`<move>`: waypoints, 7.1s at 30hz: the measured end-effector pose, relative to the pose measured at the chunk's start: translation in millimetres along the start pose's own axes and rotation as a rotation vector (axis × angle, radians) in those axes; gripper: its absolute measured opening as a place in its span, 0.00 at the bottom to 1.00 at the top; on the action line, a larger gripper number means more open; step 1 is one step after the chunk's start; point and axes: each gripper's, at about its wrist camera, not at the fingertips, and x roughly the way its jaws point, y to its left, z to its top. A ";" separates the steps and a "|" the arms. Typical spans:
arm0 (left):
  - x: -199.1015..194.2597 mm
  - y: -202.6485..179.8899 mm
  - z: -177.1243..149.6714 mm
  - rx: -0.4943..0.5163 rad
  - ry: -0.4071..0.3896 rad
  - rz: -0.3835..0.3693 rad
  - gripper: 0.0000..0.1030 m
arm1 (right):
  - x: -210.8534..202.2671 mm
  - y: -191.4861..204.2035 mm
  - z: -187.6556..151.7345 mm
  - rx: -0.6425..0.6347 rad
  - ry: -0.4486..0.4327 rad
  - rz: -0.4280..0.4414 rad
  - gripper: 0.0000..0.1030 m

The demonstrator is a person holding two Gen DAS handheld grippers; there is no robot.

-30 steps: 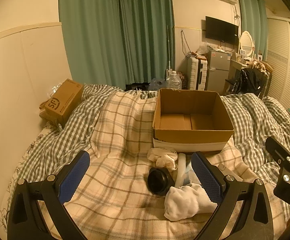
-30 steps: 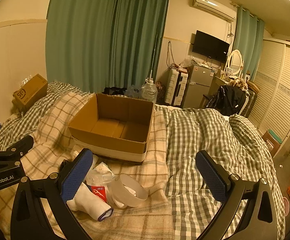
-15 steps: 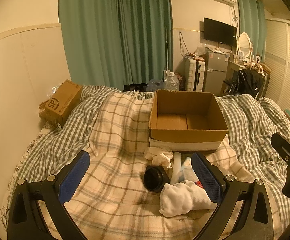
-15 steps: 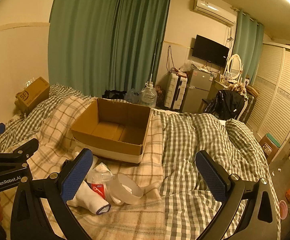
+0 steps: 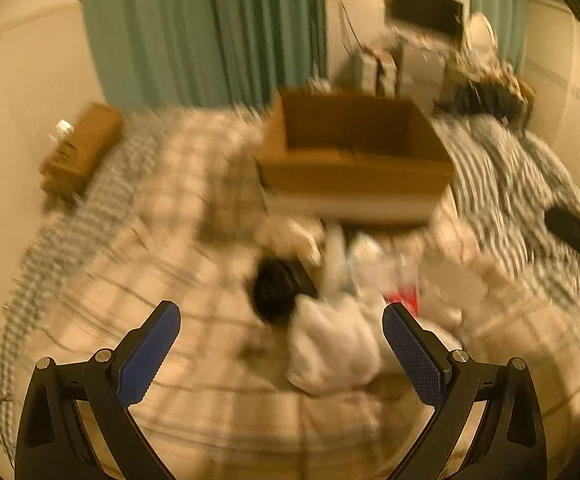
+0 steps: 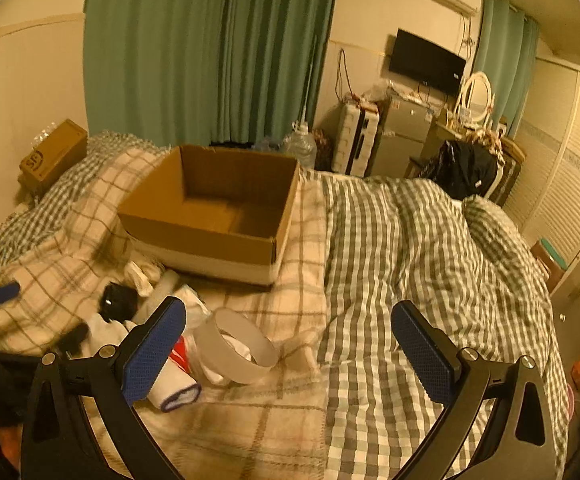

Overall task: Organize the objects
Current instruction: 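Grasp the white sock with the left tool while the right tool grasps the white tape roll, then carry the sock and tape roll into the box and open both tools, then pull both tools back from the box toward the remaining items, then grasp the black ring with the left tool while the right tool grasps the white plastic cap, then carry the black ring and white cap into the box and open both tools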

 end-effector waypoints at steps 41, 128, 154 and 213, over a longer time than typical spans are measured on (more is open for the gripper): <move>-11.4 47.0 8.3 -0.022 -0.034 -0.091 0.49 | 85.0 37.2 -23.3 -0.143 0.230 0.077 0.33; 53.3 32.0 13.2 0.018 0.024 0.048 1.00 | 74.1 21.7 -7.5 -0.063 0.188 0.035 0.98; 97.6 17.9 14.2 0.009 0.108 -0.204 0.13 | 138.4 49.3 -49.0 -0.151 0.478 0.055 0.92; 90.2 -19.4 214.4 0.109 -0.112 -0.254 0.08 | 157.7 8.3 163.7 0.027 0.005 0.198 0.49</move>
